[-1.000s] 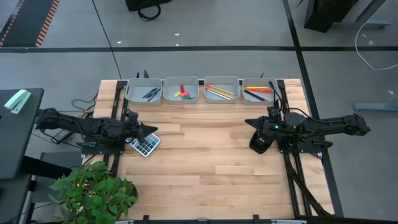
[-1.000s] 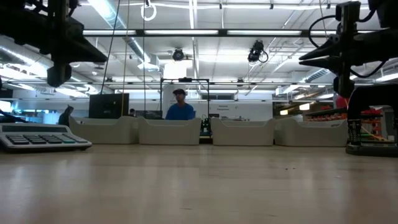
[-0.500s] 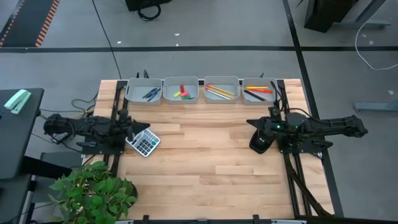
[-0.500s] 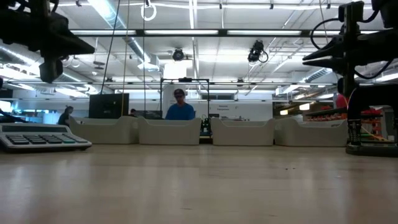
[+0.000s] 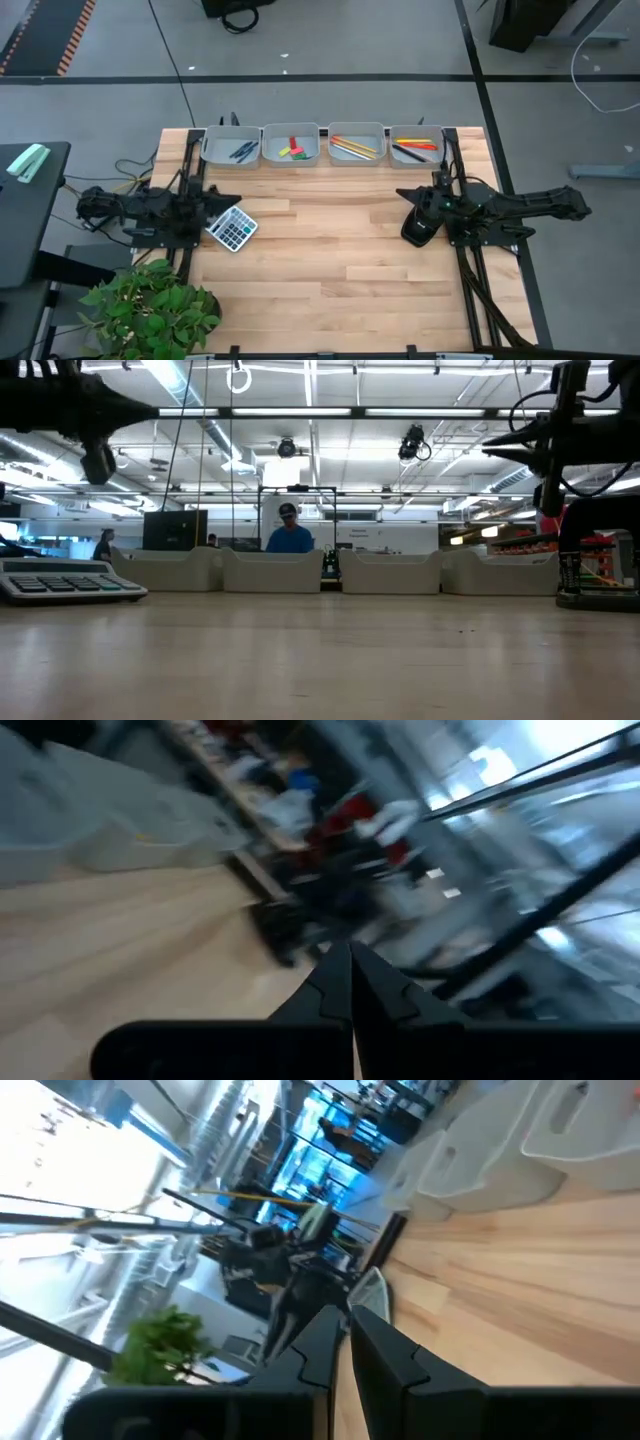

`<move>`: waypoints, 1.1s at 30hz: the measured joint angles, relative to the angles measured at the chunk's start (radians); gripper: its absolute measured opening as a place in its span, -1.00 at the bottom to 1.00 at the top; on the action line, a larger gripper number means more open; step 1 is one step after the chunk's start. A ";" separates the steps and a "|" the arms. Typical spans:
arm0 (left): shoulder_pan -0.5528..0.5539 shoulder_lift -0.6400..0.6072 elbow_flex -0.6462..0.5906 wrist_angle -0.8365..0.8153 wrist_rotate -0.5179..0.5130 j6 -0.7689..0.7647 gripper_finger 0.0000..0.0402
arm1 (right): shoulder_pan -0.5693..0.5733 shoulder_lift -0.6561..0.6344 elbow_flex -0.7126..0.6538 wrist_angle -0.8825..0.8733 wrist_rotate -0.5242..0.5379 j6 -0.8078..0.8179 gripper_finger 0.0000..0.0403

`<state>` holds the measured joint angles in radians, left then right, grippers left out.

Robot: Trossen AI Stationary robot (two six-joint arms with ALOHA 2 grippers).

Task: Sort crayons/erasers/pens/pencils in bins
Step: Return to Home Position

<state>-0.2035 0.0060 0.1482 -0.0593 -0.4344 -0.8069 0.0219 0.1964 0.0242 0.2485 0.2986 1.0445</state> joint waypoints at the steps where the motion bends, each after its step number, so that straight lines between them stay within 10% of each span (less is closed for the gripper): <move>1: 0.000 0.000 -0.023 0.055 0.019 -0.011 -0.98 | 0.000 0.001 -0.001 -0.009 -0.010 0.000 -0.81; 9: -0.009 0.000 -0.080 0.103 0.052 -0.141 -0.81 | 0.000 0.001 0.021 -0.051 -0.116 -0.156 -0.81; 33: -0.028 0.000 -0.079 0.282 0.073 0.139 -0.65 | 0.000 0.001 0.021 -0.051 -0.114 -0.217 -0.81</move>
<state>-0.2314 0.0062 0.0696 0.2226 -0.3618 -0.6682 0.0219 0.1970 0.0452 0.1970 0.1845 0.8277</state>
